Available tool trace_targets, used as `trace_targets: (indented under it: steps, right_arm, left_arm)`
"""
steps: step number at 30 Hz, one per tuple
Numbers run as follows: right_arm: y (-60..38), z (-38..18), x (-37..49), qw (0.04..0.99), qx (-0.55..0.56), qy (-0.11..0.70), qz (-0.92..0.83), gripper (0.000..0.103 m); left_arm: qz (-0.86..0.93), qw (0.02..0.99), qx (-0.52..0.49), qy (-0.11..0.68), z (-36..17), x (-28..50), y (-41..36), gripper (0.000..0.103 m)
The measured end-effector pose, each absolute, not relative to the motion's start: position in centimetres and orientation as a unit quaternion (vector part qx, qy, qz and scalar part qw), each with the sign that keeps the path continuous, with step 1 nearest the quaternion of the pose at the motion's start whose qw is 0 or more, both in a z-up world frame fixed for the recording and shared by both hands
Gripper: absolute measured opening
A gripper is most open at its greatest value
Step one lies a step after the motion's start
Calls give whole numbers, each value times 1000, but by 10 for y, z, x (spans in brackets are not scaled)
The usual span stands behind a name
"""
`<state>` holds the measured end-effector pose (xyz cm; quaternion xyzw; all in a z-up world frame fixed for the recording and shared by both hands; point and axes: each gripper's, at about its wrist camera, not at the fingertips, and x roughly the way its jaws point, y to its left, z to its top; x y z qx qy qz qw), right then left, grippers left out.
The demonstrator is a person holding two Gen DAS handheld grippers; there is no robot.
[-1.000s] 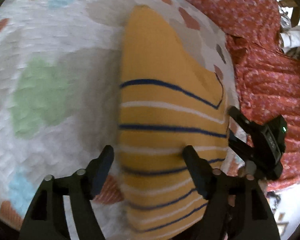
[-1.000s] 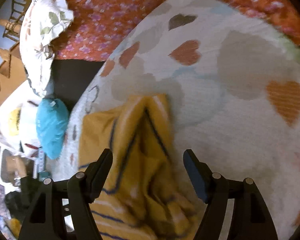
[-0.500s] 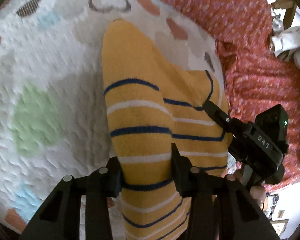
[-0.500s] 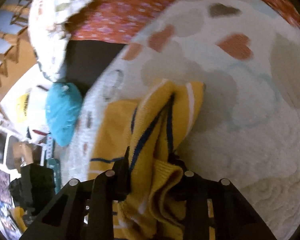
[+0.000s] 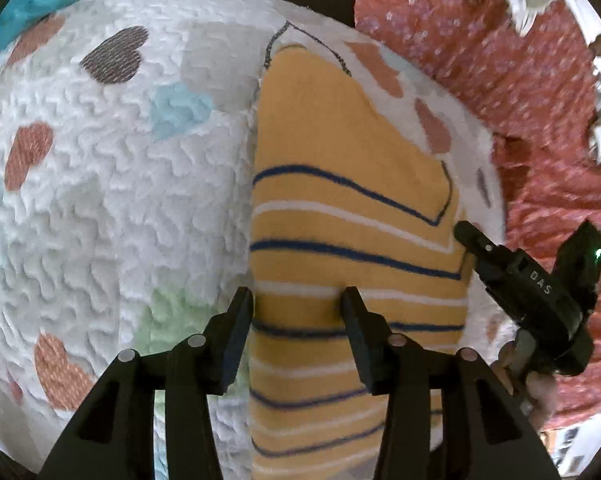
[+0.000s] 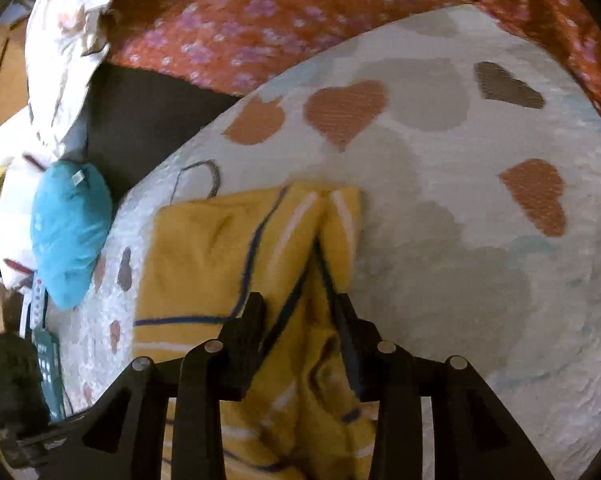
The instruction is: Fold small clothes
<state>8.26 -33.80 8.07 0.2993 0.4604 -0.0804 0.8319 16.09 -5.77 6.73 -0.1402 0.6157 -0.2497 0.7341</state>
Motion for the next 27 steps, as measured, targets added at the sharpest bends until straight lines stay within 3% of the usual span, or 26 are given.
trace_targets:
  steps: [7,12,16,18,20,23,27]
  right_arm:
    - [-299,134,42,874,256,413,5,40]
    - [-278,96,55,842,281,460,23,43]
    - [-297,68,48,829,304,468,-45,26]
    - [-292,84,35,841,288,455,-59,29]
    - [-280,103,18,859,241,444,-84,56]
    - [-268,127,-18,878,218,417,-85,60]
    - [-252,141,-59,884,199,412,-95,60]
  left_arm:
    - [-235,764,-132,586,75,113,-17,46]
    - [-207,803,-112,547,102,72,3,46]
    - [-157,866,-52,472,142,37,10,62]
    - [-118,900,-15,419,163,19,11,76]
    - [-70,932,14,354,185,-2,13,92]
    - [-34,954,26,295,210,-27,19,102]
    - [-15,962,19,271,237,-48,28,103]
